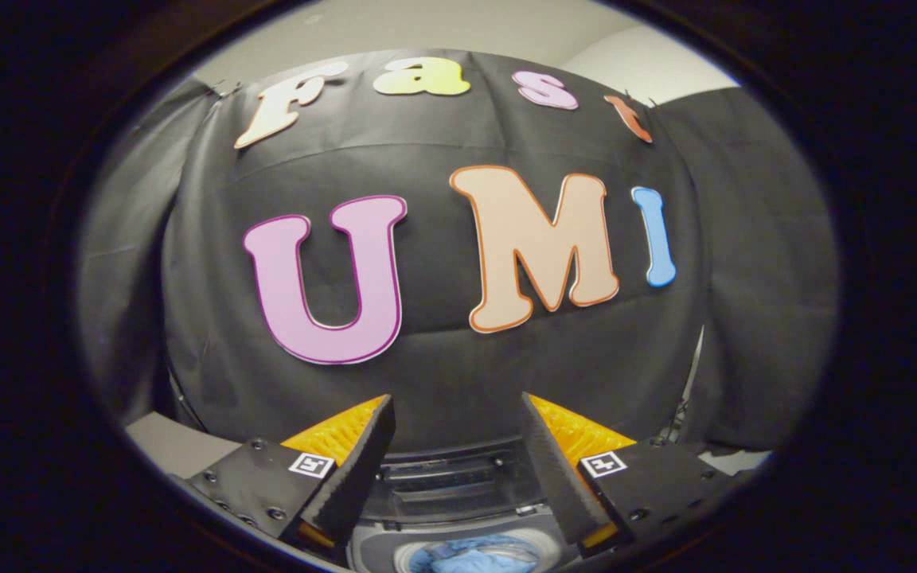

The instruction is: Put the clothes into the washing machine and then close the washing machine lid.

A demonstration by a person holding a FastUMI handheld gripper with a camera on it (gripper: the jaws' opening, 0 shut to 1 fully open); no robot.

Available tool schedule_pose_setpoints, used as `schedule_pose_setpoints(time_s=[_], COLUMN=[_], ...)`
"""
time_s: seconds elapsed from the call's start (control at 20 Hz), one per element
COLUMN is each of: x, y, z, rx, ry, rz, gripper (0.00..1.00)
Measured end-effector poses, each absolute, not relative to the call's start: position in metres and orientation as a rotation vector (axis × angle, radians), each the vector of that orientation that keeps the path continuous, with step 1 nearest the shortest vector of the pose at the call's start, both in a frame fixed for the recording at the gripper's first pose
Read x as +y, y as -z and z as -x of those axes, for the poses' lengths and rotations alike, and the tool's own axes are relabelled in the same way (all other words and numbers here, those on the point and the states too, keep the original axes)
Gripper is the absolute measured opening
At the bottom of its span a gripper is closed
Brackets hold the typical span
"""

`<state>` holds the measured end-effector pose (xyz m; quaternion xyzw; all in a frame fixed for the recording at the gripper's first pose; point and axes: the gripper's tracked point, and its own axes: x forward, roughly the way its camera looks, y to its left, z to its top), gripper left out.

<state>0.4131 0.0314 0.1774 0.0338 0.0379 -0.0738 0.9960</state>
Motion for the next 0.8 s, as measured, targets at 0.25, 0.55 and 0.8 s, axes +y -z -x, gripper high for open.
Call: schedule_pose_setpoints(time_s=[0.25, 0.55, 0.8], x=[0.053, 0.082, 0.064], y=[-0.14, -0.105, -0.075], z=[-0.454, -0.49, -0.505], rx=[0.156, 0.146, 0.238], ry=[0.114, 0.067, 0.075], rz=[-0.025, 0.066, 0.101], gripper=[0.96, 0.96, 0.98])
